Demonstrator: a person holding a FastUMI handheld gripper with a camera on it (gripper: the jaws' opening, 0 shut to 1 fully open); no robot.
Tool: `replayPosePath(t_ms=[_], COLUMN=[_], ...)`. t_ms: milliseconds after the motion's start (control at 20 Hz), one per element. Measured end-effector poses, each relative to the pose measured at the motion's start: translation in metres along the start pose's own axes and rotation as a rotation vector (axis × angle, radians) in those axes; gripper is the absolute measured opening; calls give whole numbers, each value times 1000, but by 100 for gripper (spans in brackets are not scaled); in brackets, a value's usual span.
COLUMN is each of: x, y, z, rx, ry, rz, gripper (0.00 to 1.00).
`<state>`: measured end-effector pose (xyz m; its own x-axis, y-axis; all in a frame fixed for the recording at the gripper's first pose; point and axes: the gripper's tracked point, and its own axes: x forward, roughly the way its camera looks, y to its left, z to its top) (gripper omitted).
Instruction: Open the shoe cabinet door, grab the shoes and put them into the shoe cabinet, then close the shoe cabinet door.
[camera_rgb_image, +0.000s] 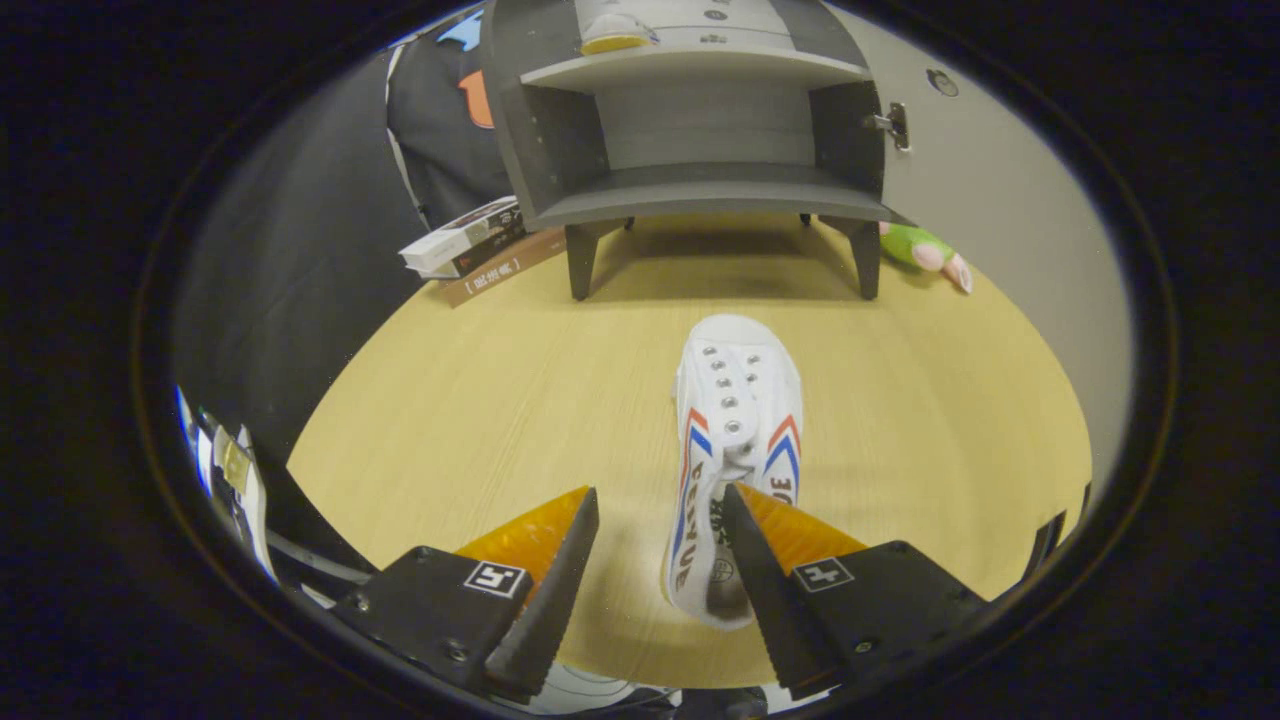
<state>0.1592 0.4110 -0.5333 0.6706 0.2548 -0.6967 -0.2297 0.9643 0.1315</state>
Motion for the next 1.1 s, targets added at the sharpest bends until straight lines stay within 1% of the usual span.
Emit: replayPosePath(t_ms=[50,100,150,250,300,350,500,550,700,800,850,950,1100], x=[5,9,13,22,24,24,21,20,11,1,-5,-24,-65], y=[-1,-3,-6,-14,-20,-21,-17,-15,-10,-7,-8,-6,-15], z=[1,4,5,7,9,9,10,13,30,56,70,92,131], rx=[-4,-3,6,26,41,49,-15,-17,-35,-48,-35,-12,-18], ry=[-4,-14,-18,-35,-51,-61,-55,-59,-91,-125,-140,-173,-238], rz=[-7,-24,-40,-80,-105,-103,-65,-64,-74,-73,-63,-57,-71], gripper=[79,77,71,52,45,29,8,6,4,5,5,5,5])
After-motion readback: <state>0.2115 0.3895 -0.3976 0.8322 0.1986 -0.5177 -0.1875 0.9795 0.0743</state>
